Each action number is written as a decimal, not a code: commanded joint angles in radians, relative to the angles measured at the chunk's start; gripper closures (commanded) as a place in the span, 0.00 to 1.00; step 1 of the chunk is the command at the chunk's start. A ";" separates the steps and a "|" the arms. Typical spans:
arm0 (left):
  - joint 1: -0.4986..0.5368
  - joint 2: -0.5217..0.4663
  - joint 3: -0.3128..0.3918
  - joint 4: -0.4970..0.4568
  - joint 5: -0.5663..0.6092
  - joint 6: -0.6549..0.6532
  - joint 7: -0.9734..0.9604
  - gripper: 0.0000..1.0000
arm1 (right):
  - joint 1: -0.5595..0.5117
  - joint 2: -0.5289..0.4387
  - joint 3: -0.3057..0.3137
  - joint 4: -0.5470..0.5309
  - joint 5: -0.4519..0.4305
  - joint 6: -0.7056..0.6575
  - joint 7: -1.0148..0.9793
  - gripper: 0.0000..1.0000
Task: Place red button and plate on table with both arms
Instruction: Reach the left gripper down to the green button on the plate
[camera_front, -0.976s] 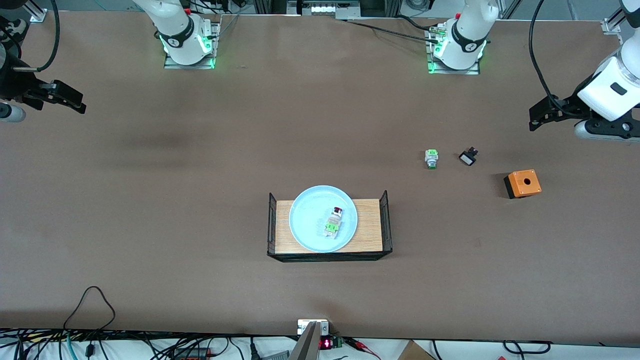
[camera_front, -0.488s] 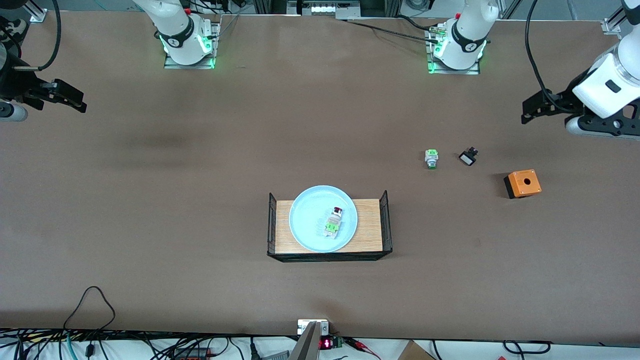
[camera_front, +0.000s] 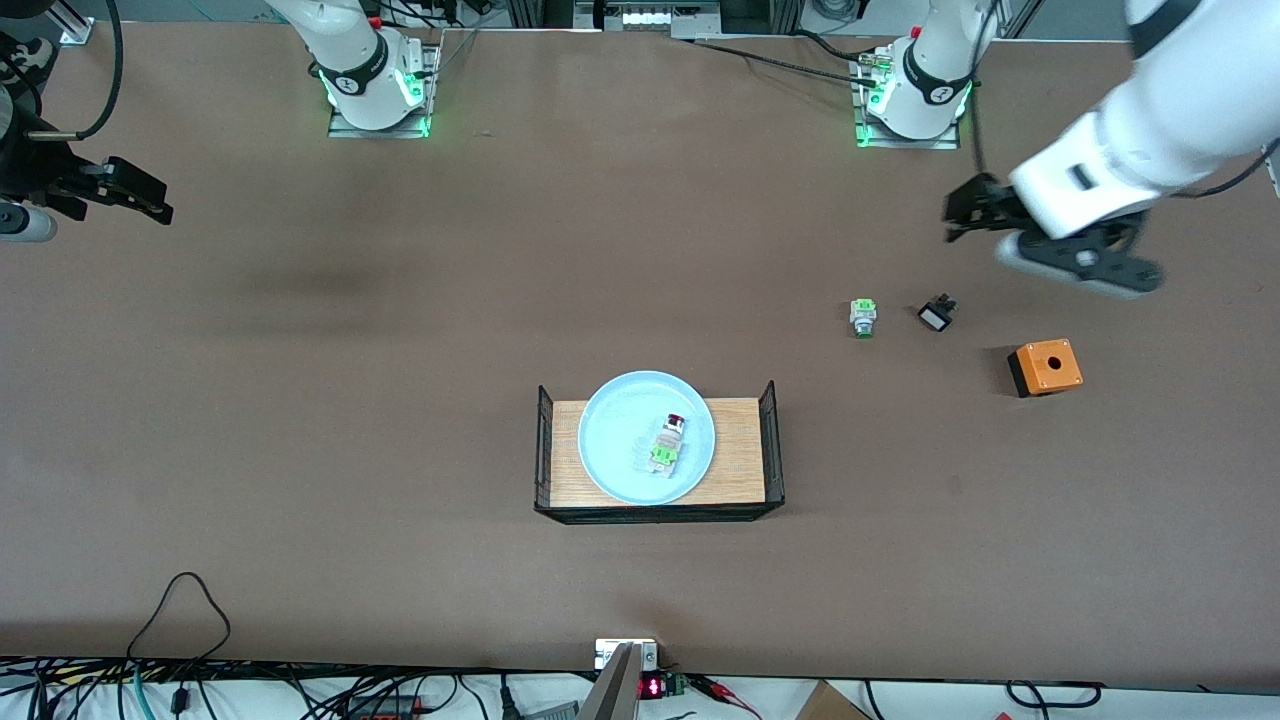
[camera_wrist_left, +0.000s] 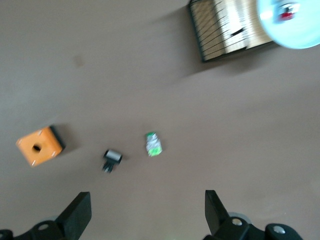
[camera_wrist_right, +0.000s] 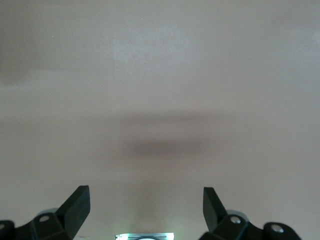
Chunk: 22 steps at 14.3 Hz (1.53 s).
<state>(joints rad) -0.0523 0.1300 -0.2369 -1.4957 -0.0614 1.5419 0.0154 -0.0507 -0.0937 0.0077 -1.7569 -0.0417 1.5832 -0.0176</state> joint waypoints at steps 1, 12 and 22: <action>-0.076 0.169 -0.012 0.204 0.002 -0.014 -0.037 0.00 | -0.002 0.005 0.003 0.019 0.020 -0.003 -0.008 0.00; -0.394 0.565 0.002 0.453 0.258 0.409 -0.391 0.00 | 0.009 0.017 0.005 0.046 0.043 0.000 -0.016 0.00; -0.547 0.688 0.158 0.448 0.281 0.585 -0.468 0.00 | 0.008 0.017 0.005 0.046 0.034 -0.005 -0.012 0.00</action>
<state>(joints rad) -0.5388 0.7803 -0.1504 -1.0959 0.1910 2.1133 -0.4112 -0.0383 -0.0843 0.0126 -1.7308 -0.0017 1.5963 -0.0178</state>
